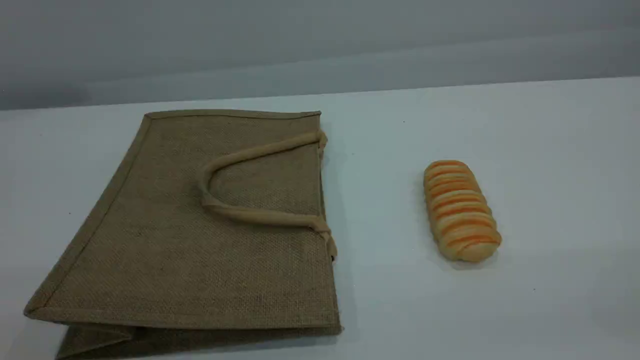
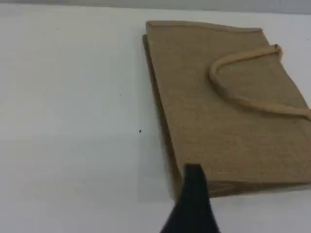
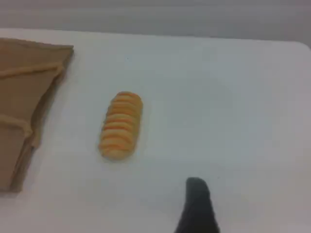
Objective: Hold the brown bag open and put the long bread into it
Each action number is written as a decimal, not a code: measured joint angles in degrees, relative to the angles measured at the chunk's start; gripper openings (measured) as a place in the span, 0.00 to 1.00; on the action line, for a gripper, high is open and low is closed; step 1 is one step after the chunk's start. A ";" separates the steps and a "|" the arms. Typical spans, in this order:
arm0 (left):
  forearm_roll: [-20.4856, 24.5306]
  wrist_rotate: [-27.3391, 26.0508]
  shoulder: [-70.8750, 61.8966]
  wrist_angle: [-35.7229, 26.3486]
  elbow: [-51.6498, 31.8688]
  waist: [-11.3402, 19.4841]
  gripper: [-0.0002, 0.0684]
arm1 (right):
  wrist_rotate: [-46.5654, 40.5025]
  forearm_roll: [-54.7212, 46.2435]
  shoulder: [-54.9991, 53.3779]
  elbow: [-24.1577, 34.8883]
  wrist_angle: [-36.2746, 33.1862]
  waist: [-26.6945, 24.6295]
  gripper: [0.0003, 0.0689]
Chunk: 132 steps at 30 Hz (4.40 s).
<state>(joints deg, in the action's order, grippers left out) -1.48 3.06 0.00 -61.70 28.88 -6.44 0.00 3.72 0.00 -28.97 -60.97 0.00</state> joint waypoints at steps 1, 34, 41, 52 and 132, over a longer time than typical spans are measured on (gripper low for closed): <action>-0.03 0.00 0.00 0.00 0.00 0.00 0.77 | 0.00 0.06 0.00 0.00 0.00 0.00 0.67; -0.38 3.78 -51.53 22.18 16.66 0.00 0.75 | 27.07 38.19 -41.94 -5.30 27.00 0.00 0.67; -0.67 5.26 -70.07 28.82 20.58 0.00 0.75 | 40.48 53.73 -58.44 -5.61 33.65 0.00 0.67; -10.74 -2.20 -95.89 30.27 32.37 0.00 0.75 | 59.36 74.59 -78.17 -13.04 33.07 0.02 0.67; -18.40 -21.82 -101.81 -1.28 70.49 -7.51 0.12 | 70.91 85.51 -100.39 -15.50 39.53 0.02 0.67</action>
<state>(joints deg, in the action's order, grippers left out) -19.88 -18.77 -101.81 -62.98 99.37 -13.95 70.91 89.23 -100.39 -44.48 -21.45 0.02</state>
